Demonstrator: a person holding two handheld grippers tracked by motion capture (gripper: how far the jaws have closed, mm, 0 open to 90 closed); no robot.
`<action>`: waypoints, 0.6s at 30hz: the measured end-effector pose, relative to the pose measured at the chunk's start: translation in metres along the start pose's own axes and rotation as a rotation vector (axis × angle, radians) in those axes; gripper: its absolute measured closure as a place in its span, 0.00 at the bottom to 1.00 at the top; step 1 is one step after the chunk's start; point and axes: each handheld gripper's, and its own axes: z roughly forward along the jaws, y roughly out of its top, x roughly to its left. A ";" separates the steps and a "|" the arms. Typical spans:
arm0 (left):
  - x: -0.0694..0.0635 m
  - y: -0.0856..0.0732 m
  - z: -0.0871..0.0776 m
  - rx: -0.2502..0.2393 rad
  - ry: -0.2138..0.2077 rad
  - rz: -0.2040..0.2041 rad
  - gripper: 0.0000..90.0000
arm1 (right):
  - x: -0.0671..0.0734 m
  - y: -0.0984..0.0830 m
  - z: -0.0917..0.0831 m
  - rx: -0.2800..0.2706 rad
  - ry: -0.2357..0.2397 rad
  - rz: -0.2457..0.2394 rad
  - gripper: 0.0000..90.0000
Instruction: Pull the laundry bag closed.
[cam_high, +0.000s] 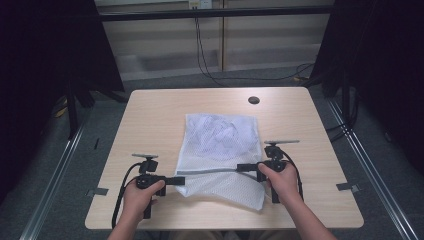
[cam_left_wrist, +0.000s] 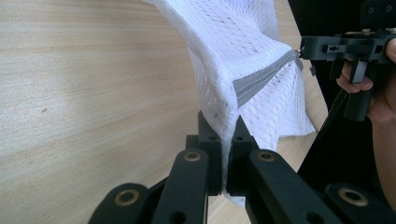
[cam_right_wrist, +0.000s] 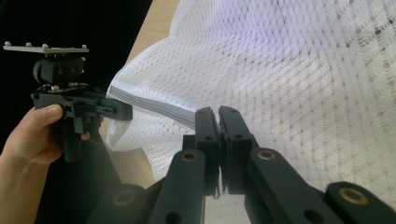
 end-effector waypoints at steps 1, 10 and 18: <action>0.000 0.000 0.000 0.001 -0.001 0.000 0.98 | 0.000 0.000 0.000 0.000 0.002 0.001 0.97; 0.000 -0.001 -0.002 -0.003 0.001 -0.023 0.98 | -0.002 0.001 -0.002 -0.006 -0.011 -0.008 0.97; 0.001 -0.002 -0.004 -0.008 0.003 -0.021 0.98 | -0.004 0.001 -0.006 -0.007 -0.011 0.004 0.97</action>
